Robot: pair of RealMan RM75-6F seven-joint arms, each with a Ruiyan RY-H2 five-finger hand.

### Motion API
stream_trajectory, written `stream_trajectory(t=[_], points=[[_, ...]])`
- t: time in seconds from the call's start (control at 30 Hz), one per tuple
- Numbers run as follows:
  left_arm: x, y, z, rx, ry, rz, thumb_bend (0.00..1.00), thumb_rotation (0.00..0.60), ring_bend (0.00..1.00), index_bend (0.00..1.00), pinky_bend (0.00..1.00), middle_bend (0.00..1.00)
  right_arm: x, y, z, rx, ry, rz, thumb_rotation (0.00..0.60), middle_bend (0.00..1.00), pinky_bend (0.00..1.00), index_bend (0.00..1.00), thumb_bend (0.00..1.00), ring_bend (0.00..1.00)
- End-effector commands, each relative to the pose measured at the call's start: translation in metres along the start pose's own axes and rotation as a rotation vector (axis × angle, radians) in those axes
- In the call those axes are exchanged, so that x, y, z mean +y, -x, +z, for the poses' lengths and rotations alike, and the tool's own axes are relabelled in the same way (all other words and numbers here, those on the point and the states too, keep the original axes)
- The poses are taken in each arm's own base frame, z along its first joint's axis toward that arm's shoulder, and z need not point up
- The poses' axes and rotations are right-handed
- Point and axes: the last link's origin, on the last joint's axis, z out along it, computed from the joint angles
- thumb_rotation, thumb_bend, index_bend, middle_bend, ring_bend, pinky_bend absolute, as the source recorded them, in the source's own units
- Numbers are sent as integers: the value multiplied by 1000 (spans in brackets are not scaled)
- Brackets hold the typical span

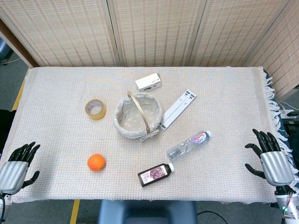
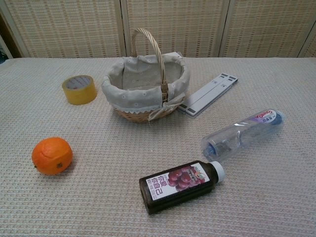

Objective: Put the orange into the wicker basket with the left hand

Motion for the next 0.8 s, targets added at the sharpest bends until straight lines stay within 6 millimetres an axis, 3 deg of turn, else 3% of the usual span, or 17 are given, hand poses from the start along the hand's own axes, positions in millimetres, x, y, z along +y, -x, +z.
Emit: stream_trajectory(t=[0.03,0.33,0.57,0.8], points=[[0,0,0,0,1,-4,337,600,0,0,99,0,0,0,0,-5,3,-3,600,0,0,390,64,0],[8,1,2,-38,57,12,340,600,0,0,99,0,0,0,0,-7,12,8,600,0,0,430,64,0],[46,12,7,-167,272,69,340,600,0,0,100,0,1,1,2,-19,24,30,600,0,0,459,64,0],[87,24,26,-240,405,112,342,600,0,0,97,0,2,2,3,-30,33,41,600,0,0,484,64,0]])
